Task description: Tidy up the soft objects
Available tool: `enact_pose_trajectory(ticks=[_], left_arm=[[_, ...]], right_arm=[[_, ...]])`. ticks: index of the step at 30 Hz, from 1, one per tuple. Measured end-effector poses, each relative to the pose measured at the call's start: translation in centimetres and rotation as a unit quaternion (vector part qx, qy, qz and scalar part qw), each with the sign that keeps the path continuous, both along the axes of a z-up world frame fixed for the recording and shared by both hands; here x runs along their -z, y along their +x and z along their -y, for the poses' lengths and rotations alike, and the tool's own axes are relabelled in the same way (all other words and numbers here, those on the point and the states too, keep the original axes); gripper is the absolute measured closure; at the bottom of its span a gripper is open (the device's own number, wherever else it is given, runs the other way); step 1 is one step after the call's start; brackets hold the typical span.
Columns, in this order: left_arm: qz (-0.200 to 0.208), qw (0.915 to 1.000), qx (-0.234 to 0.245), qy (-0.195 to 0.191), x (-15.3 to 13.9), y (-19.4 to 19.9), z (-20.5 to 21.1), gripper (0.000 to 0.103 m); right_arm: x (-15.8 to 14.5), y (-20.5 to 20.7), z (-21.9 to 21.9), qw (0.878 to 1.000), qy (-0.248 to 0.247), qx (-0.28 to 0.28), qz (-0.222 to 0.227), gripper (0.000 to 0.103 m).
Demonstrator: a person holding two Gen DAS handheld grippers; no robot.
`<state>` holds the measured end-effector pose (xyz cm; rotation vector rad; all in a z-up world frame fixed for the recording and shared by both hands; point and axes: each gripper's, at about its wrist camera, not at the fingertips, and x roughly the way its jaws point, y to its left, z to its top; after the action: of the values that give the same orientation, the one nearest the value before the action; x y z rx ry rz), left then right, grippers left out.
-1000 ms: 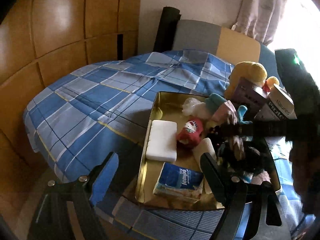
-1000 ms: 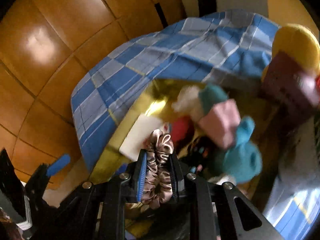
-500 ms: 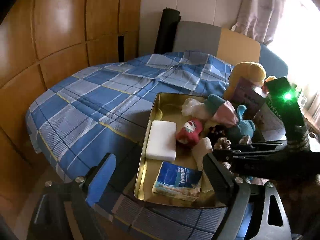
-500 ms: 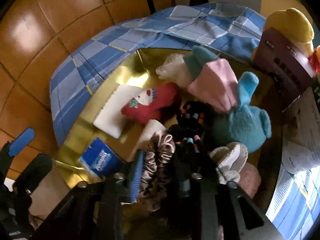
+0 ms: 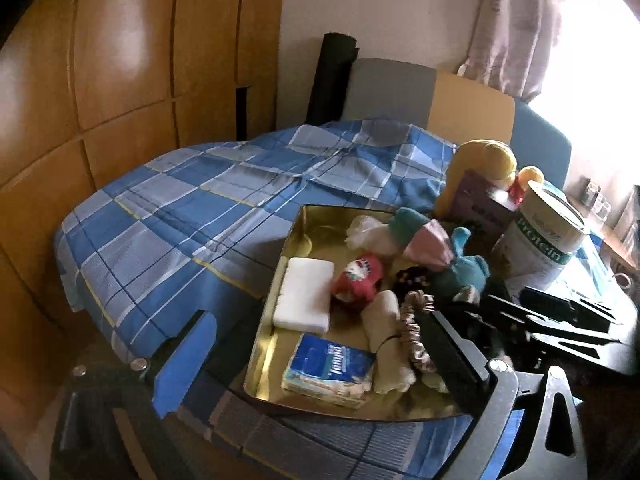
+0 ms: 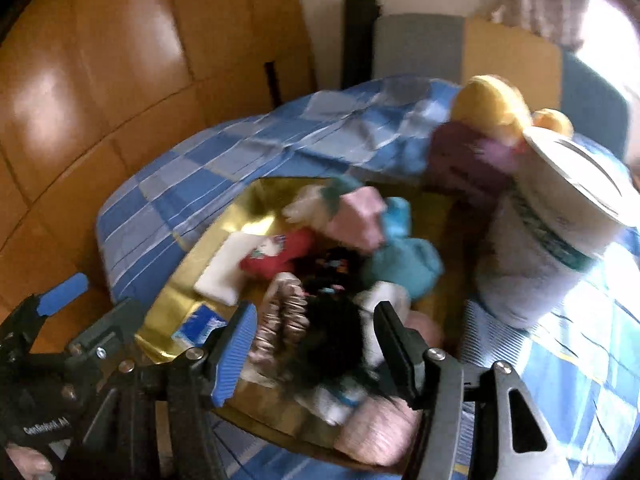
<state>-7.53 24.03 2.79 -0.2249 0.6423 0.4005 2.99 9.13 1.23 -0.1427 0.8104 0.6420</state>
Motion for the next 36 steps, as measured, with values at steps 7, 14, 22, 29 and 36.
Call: enact_pose_trajectory(ticks=[7, 14, 22, 29, 36], left_arm=[[0.004, 0.9998, 0.011, 0.018, -0.7, 0.1, 2.4, 0.0], [0.003, 0.9992, 0.012, 0.037, -0.9, 0.2, 4.0, 0.0], [-0.004, 0.9989, 0.008, 0.046, -0.6, 0.4, 4.5, 0.0], [-0.004, 0.9992, 0.009, 0.038, -0.6, 0.4, 4.5, 0.0], [-0.009, 0.9993, 0.005, 0.037, -0.4, 0.3, 4.6, 0.0]], right_arm=[[-0.4, -1.1, 3.9, 0.997, -0.001, 0.073, 0.037, 0.041], [-0.3, -1.9, 5.0, 0.994, -0.008, 0.094, 0.059, 0.041], [0.0, -2.1, 5.3, 0.994, -0.006, 0.097, 0.056, 0.041], [0.3, -2.1, 5.2, 0.994, -0.007, 0.097, 0.053, 0.041], [0.3, -2.2, 5.1, 0.994, -0.007, 0.096, 0.052, 0.041]])
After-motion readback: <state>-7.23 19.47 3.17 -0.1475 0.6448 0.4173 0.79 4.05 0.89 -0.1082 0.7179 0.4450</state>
